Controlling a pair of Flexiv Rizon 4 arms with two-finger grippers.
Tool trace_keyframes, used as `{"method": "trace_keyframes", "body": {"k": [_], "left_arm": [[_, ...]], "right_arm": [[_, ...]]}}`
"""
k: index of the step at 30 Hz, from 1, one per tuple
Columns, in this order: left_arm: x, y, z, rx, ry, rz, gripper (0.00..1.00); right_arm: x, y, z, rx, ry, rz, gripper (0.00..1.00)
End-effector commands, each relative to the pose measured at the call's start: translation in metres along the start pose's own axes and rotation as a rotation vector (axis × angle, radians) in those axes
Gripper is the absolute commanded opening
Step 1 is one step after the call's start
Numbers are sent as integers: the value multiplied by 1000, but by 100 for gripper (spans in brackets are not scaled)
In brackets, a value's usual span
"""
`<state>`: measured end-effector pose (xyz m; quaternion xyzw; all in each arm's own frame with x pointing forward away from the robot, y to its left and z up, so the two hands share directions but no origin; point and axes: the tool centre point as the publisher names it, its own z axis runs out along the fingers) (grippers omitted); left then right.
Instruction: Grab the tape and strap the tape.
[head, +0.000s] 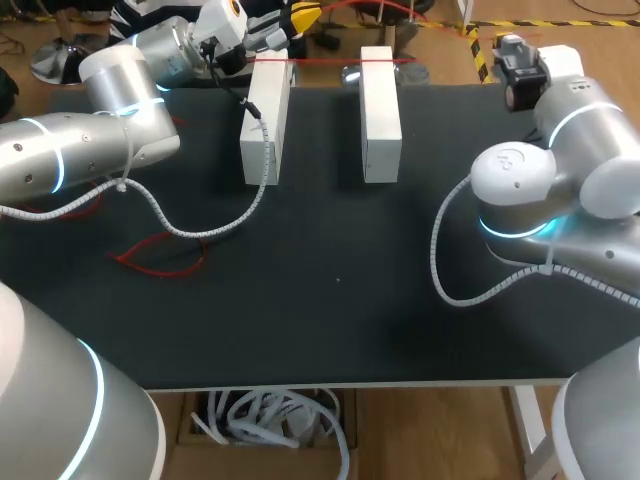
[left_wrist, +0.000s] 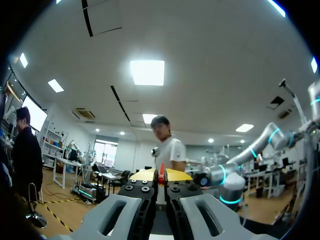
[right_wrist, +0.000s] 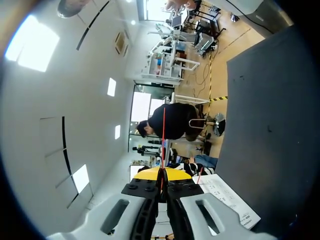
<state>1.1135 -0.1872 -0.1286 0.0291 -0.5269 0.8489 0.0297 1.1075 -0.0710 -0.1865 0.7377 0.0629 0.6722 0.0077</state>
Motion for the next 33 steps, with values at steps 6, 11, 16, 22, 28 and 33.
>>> {"method": "trace_keyframes", "body": {"k": [6,11,16,22,28,33], "left_arm": [[-1,1,0,1,2,0,0],[-1,1,0,1,2,0,0],[-1,1,0,1,2,0,0],[-1,1,0,1,2,0,0],[-1,1,0,1,2,0,0],[-1,1,0,1,2,0,0]], "right_arm": [[2,0,-1,5,6,-5,0],[2,0,-1,5,6,-8,0],[3,0,-2,5,9,-6,0],[8,-4,-1,51,34,-36,0],[8,-4,-1,51,34,-36,0],[8,-4,-1,51,34,-36,0]]}}
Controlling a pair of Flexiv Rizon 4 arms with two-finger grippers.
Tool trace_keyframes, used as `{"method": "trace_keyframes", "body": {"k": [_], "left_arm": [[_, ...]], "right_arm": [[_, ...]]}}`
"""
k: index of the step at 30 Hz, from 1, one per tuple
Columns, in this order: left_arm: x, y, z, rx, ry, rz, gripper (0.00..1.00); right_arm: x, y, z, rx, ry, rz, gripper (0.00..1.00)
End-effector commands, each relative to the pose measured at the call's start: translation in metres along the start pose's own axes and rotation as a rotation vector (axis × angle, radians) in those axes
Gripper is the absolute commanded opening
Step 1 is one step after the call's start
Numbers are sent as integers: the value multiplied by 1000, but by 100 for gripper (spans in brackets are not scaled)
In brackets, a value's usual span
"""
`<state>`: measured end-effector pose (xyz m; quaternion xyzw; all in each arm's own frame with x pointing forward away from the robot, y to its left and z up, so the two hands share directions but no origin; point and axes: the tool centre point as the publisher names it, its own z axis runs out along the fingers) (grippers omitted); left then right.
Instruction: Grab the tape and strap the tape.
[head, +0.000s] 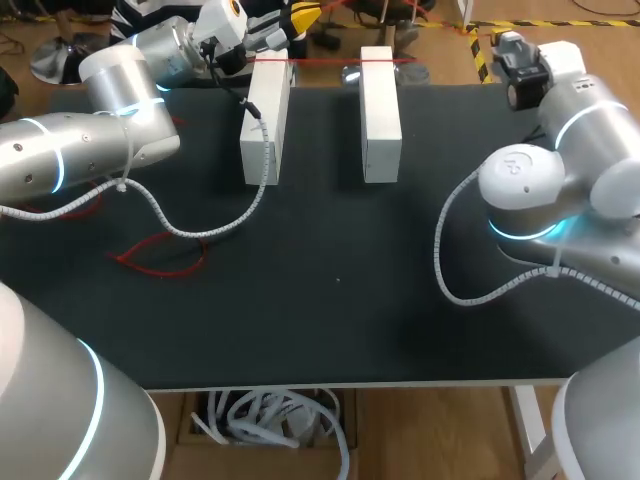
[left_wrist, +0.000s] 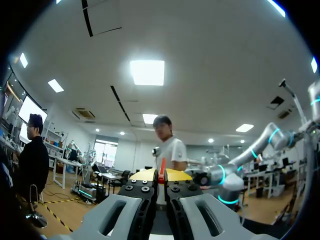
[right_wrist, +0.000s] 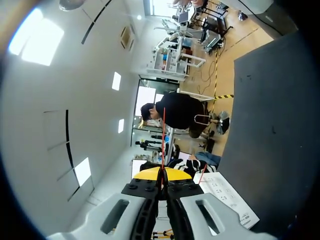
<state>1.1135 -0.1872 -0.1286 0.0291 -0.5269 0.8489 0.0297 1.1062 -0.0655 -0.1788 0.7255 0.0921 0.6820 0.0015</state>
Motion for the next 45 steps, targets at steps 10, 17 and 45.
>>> {"method": "trace_keyframes", "body": {"k": [10,17,45], "left_arm": [[4,-4,9,-333,2,92,0],[10,-4,20,-590,-25,162,0],[3,6,27,-1009,-98,106,0]], "right_arm": [[0,1,0,5,2,0,0],[0,1,0,5,2,0,0],[0,1,0,5,2,0,0]]}}
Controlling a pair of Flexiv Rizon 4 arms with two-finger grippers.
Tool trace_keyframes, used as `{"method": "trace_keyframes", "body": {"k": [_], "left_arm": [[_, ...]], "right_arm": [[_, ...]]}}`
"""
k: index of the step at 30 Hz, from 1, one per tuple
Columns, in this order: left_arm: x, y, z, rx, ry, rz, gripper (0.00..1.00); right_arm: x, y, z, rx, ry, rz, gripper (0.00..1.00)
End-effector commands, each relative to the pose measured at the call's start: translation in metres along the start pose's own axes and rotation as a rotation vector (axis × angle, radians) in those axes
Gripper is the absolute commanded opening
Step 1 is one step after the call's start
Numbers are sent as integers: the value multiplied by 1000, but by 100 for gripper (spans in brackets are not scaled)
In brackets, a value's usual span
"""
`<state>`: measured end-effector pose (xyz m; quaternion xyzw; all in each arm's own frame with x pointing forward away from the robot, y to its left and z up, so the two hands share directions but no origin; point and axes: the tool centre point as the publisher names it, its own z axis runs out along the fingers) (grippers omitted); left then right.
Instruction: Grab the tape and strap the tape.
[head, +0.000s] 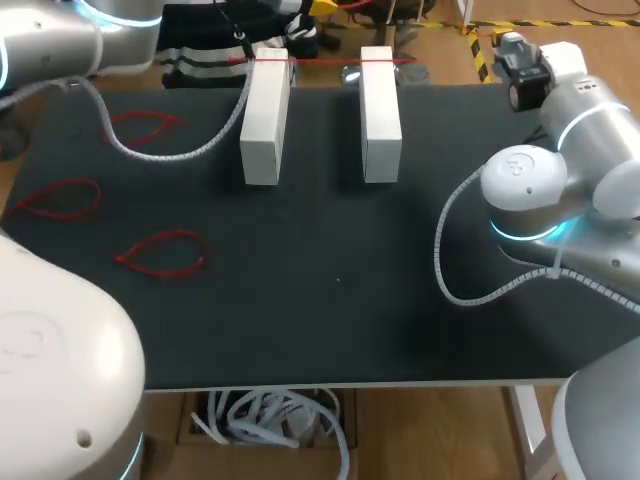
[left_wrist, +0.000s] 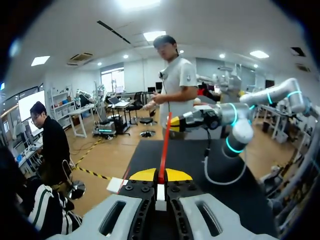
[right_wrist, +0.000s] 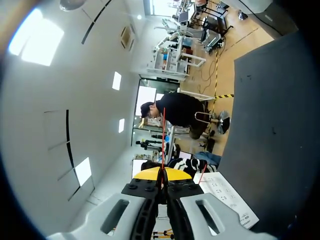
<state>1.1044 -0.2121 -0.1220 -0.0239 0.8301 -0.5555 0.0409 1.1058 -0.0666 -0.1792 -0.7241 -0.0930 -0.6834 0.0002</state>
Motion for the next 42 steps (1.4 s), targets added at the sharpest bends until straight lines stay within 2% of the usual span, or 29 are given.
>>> {"method": "trace_keyframes", "body": {"k": [1,7,10,26,34,36,42], "left_arm": [[-6,0,3,-178,28,-11,0],[-1,3,13,-263,124,-1,0],[1,1,16,-197,144,12,0],[1,1,16,-197,144,12,0],[5,-3,29,-360,17,-69,0],[6,-5,32,-457,14,-93,0],[5,-9,34,-595,8,-106,0]], "right_arm": [[0,0,1,1,-2,-1,0],[0,0,1,1,-2,-1,0],[0,0,1,1,-2,-1,0],[0,0,1,1,-2,-1,0],[0,0,1,1,-2,-1,0],[0,0,1,1,-2,-1,0],[0,0,1,1,-2,-1,0]]}}
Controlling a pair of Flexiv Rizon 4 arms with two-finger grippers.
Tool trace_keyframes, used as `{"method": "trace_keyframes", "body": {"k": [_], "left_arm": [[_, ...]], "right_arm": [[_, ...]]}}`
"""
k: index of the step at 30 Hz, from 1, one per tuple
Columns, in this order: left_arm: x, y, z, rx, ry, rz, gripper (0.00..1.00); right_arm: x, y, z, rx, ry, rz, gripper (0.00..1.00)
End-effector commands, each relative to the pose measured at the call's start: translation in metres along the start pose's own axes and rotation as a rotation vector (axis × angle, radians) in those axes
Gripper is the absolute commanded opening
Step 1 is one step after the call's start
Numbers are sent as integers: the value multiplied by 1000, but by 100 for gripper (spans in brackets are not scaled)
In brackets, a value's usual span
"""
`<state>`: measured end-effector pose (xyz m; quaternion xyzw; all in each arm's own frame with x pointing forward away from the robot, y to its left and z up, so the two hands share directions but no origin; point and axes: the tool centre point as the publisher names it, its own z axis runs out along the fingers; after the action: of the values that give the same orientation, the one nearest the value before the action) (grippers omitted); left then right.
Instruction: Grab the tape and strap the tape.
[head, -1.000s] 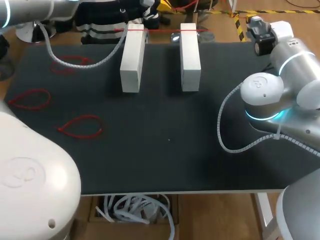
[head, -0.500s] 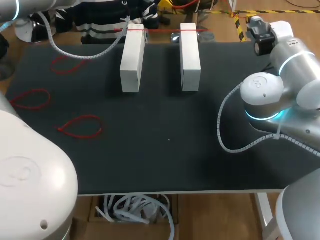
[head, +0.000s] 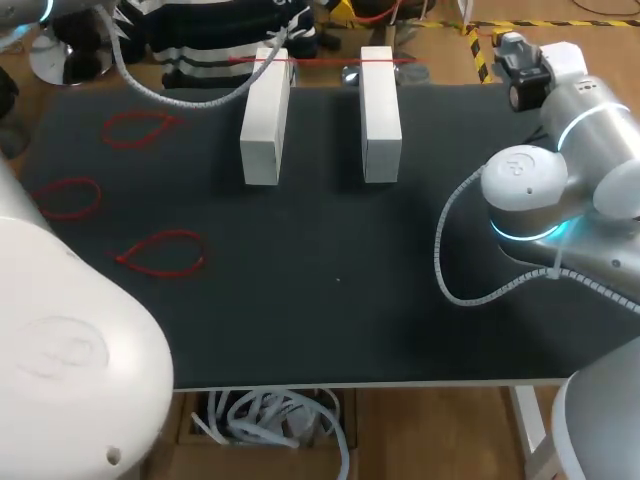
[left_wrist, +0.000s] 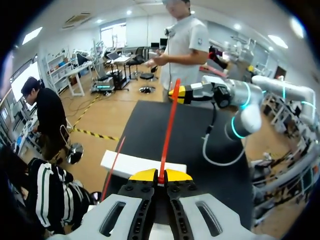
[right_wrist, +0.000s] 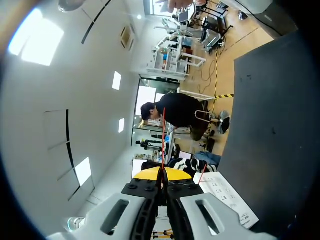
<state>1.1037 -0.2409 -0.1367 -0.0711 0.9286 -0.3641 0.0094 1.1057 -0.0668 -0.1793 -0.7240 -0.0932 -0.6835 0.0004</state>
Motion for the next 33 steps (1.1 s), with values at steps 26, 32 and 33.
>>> {"method": "trace_keyframes", "body": {"k": [26,32,33], "left_arm": [[5,-30,16,-418,50,-2,0],[4,-30,18,-392,73,20,0],[4,-30,18,-392,73,20,0]], "right_arm": [[1,0,1,0,-2,-1,0],[1,0,1,0,-2,-1,0],[1,0,1,0,-2,-1,0]]}}
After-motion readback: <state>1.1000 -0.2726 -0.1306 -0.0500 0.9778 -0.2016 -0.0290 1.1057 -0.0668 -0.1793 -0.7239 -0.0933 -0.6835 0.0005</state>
